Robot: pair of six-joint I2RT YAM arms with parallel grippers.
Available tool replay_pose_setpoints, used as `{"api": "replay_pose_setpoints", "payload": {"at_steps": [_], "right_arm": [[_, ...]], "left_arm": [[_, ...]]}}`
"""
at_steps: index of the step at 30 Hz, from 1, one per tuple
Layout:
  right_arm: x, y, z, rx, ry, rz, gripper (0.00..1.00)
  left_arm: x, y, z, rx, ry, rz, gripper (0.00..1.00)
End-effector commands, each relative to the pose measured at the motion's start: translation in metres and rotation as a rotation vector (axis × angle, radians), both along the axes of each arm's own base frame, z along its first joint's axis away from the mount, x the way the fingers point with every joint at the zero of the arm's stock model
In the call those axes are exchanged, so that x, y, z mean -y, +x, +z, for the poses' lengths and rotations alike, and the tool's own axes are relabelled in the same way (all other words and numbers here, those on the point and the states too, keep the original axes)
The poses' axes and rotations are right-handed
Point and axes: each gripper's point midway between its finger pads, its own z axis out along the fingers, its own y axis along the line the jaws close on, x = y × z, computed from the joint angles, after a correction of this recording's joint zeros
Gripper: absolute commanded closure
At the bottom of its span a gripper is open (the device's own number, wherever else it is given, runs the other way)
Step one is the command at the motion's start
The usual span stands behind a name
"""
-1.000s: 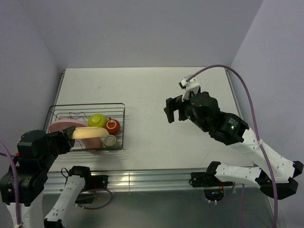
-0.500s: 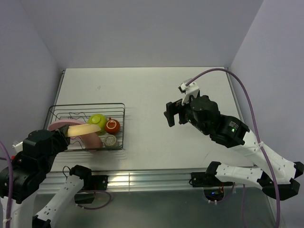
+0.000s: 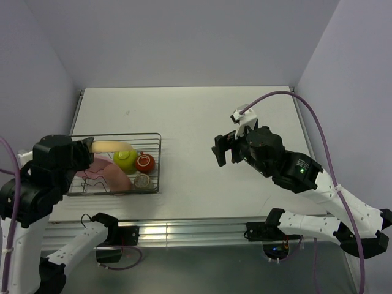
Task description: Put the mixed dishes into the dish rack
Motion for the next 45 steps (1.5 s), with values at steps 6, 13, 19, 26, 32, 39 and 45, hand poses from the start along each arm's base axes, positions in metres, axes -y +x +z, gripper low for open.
{"api": "replay_pose_setpoints", "payload": {"at_steps": [6, 13, 19, 26, 32, 39, 45], "right_arm": [[0.004, 0.002, 0.016, 0.051, 0.025, -0.016, 0.00], [0.005, 0.002, 0.018, 0.053, 0.020, -0.018, 0.00], [0.006, 0.000, 0.013, 0.046, 0.017, -0.014, 0.00], [0.006, -0.001, 0.006, 0.042, 0.012, -0.011, 0.00], [0.008, 0.000, 0.003, 0.043, 0.008, -0.020, 0.00], [0.009, 0.001, -0.002, 0.041, 0.000, -0.028, 0.00], [0.010, 0.003, -0.006, 0.034, -0.003, -0.034, 0.00]], "left_arm": [[0.015, 0.044, 0.051, 0.129, 0.099, -0.067, 1.00], [0.003, 0.107, 0.048, -0.035, 0.325, -0.119, 1.00], [-0.029, 0.131, 0.028, -0.136, 0.347, -0.109, 1.00], [-0.073, 0.123, -0.012, -0.294, 0.341, -0.063, 1.00], [-0.069, 0.132, -0.052, -0.337, 0.284, -0.121, 1.00], [-0.059, 0.148, -0.088, -0.297, 0.225, -0.152, 1.00], [-0.059, 0.158, -0.098, -0.249, 0.208, -0.145, 1.00]]}}
